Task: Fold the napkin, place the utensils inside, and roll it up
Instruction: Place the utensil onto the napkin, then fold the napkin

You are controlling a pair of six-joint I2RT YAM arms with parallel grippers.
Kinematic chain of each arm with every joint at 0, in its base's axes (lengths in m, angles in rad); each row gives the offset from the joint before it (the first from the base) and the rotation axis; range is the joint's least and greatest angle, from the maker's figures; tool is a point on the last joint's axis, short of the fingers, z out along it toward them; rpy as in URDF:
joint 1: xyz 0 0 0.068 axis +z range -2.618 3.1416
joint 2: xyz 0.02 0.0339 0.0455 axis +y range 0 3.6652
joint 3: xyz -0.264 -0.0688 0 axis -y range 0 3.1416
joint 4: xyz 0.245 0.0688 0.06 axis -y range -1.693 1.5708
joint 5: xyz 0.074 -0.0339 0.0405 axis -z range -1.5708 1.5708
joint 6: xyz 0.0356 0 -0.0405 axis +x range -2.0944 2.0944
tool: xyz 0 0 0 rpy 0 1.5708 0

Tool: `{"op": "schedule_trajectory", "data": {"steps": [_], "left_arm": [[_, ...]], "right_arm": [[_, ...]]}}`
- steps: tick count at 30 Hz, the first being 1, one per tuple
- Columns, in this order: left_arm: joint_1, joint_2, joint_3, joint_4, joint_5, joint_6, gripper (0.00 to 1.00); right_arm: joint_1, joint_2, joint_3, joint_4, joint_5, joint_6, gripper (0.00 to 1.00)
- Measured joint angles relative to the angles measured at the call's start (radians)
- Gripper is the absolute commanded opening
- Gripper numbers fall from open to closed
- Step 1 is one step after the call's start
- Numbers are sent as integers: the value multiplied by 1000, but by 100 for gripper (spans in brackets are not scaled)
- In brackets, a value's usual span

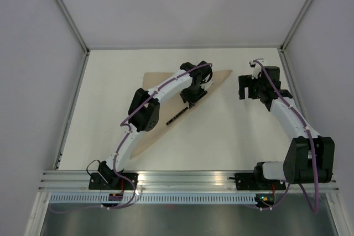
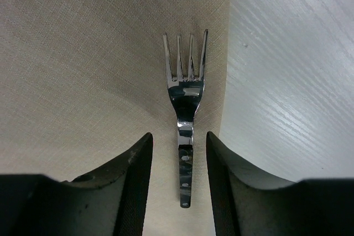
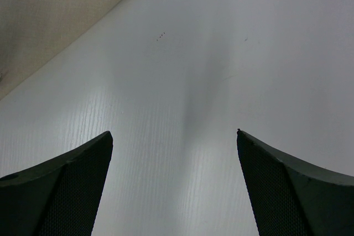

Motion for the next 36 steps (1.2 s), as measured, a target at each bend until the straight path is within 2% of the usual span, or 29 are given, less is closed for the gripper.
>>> {"op": "schedule_trajectory", "data": {"steps": [11, 15, 20, 24, 28, 33, 36], "left_arm": [[7, -40, -16, 54, -14, -53, 51], [37, -221, -163, 121, -30, -148, 49], [127, -600, -431, 201, -43, -263, 48], [201, -908, -568, 259, -72, -348, 48], [206, -1133, -619, 280, -81, -407, 48], [207, -1291, -623, 283, -87, -463, 49], [207, -1352, -625, 277, -102, -488, 50]], "right_arm": [[0, 2, 0, -1, -1, -3, 98], [0, -3, 0, -10, -33, -10, 98], [46, -47, 2, -37, -73, -16, 96], [263, -76, 6, -33, -47, -36, 92], [550, -28, 42, -21, 37, -59, 87], [912, 133, 133, 24, 159, -113, 84], [1070, 245, 193, 50, 189, -144, 82]]}}
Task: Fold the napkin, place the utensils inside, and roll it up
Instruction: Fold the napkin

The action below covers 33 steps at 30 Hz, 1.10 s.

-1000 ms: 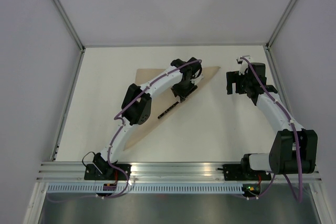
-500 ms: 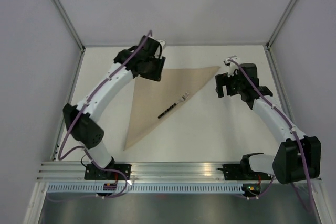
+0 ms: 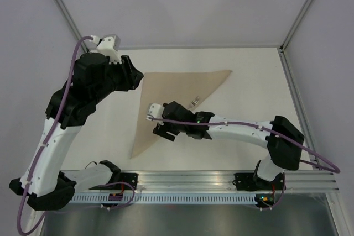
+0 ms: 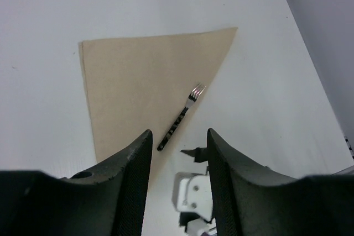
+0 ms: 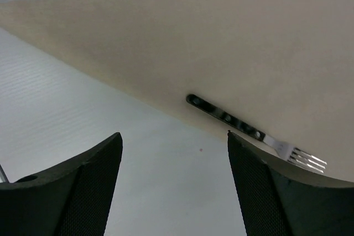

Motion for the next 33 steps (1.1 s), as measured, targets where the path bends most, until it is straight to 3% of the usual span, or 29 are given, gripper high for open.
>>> {"op": "schedule_trajectory", "data": {"steps": [9, 18, 22, 28, 33], "left_arm": [[0, -120, 8, -58, -64, -20, 50], [0, -145, 8, -80, -79, -26, 50], [0, -143, 8, -84, -80, -26, 50], [0, -145, 8, -90, -79, -26, 50], [0, -154, 8, -90, -79, -26, 50]], "right_arm": [[209, 296, 158, 83, 81, -39, 78], [364, 421, 186, 169, 148, -84, 75], [385, 451, 204, 205, 173, -103, 74], [388, 485, 214, 280, 210, -128, 62], [388, 499, 209, 330, 216, -143, 59]]}}
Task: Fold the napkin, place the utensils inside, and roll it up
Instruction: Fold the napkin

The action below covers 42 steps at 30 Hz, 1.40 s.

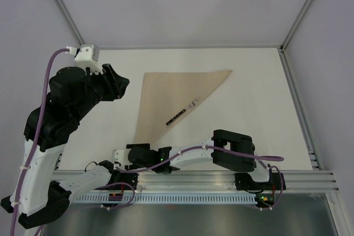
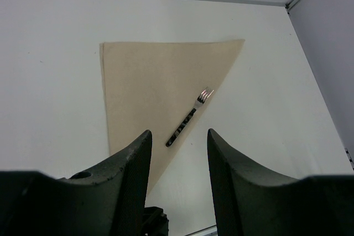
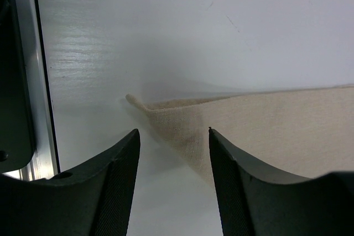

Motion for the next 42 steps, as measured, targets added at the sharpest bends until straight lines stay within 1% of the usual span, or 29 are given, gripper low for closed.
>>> {"op": "schedule_trajectory", "data": {"steps": [6, 9, 10, 12, 15, 16, 18, 19, 21, 22, 25, 34, 42], "left_arm": [[0, -5, -1, 0, 0, 0, 50], [0, -4, -4, -1, 1, 0, 50], [0, -4, -5, -1, 1, 0, 50], [0, -4, -9, -2, 1, 0, 50], [0, -4, -13, -3, 1, 0, 50], [0, -4, -13, -6, 1, 0, 50], [0, -4, -13, -9, 1, 0, 50], [0, -5, -13, -10, 1, 0, 50], [0, -5, -13, -14, 1, 0, 50], [0, -6, -13, -15, 1, 0, 50], [0, -6, -13, -15, 1, 0, 50], [0, -6, -13, -16, 0, 0, 50], [0, 2, -13, -16, 1, 0, 50]], "right_arm": [[0, 16, -10, 33, -1, -3, 58], [0, 28, -12, 40, -1, -4, 55], [0, 31, -13, 43, 0, -5, 52], [0, 32, -14, 47, -1, -5, 51], [0, 36, -14, 48, -2, -10, 43], [0, 37, -14, 48, -2, -10, 37], [0, 39, -14, 48, -2, -10, 33], [0, 40, -14, 47, -1, -10, 29], [-1, 41, -14, 47, -2, -9, 24], [-3, 42, -14, 47, -2, -8, 20], [-7, 42, -14, 47, -2, -3, 13], [-36, 42, -1, 18, -22, 27, 13], [-101, 27, 62, -55, -66, 82, 13]]}}
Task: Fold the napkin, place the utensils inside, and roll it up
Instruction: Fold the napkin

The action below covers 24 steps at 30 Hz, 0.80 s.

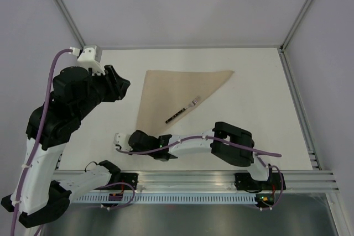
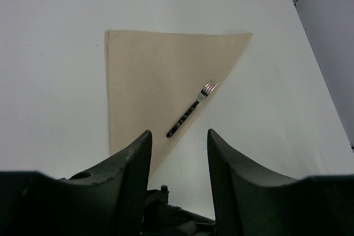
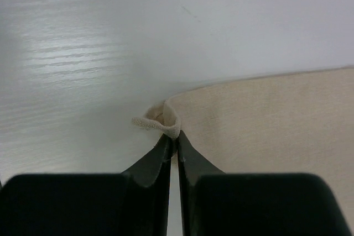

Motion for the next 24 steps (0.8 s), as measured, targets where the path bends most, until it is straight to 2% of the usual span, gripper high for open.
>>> {"op": "schedule_trajectory", "data": {"steps": [14, 24], "left_arm": [[0, 76, 11, 3, 34, 1, 50], [0, 153, 11, 52, 106, 12, 50]], "right_arm": [[-183, -126, 45, -105, -45, 103, 10], [-422, -247, -33, -136, -59, 144, 6]]}}
